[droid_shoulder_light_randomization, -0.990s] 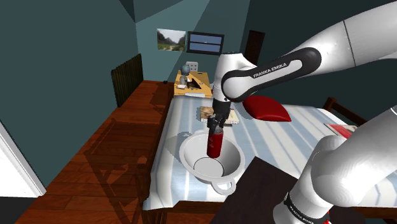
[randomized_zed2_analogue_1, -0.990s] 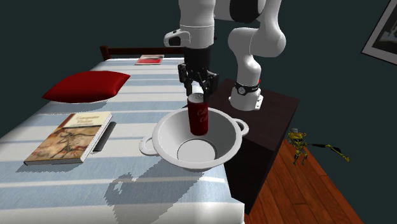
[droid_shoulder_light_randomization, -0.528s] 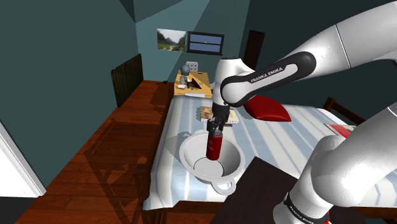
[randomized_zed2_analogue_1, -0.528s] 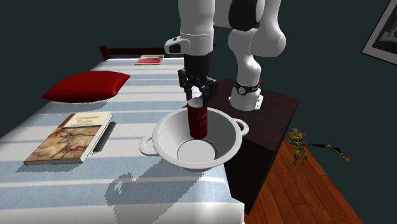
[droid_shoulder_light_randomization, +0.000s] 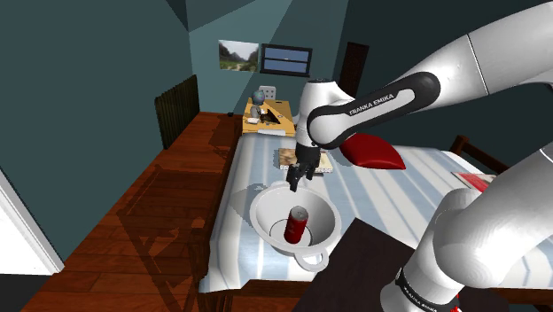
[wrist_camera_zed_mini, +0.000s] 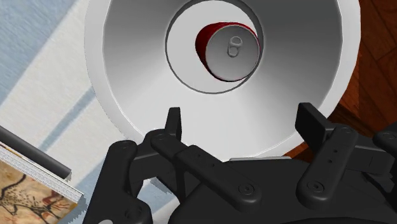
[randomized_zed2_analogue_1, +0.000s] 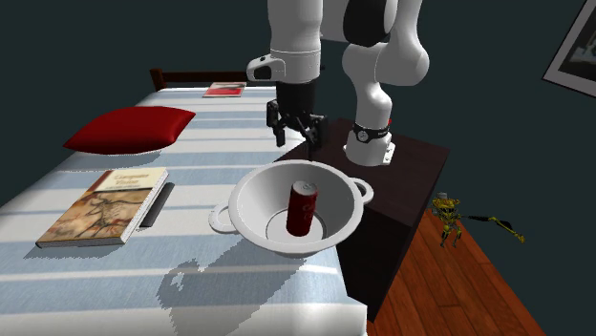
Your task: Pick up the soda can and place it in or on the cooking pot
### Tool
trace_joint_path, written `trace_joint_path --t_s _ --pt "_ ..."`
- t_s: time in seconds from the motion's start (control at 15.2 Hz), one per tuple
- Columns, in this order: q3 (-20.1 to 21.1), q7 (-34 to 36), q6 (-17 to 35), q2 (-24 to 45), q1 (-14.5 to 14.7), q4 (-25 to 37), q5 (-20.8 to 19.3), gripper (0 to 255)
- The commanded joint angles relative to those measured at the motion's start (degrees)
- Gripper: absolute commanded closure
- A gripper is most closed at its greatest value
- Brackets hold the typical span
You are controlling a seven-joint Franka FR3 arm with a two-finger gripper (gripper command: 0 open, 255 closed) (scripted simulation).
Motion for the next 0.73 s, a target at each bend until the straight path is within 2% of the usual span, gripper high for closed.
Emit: trace_joint_path --t_s 0.0,0.26,0.66 --pt "0.0 0.0 0.0 0.0 0.0 0.0 0.0 0" --pt "0.1 0.0 -8.3 -3.8 0.0 4.5 0.0 0" --pt "0.1 0.0 -8.3 -3.8 0.0 4.5 0.0 0"
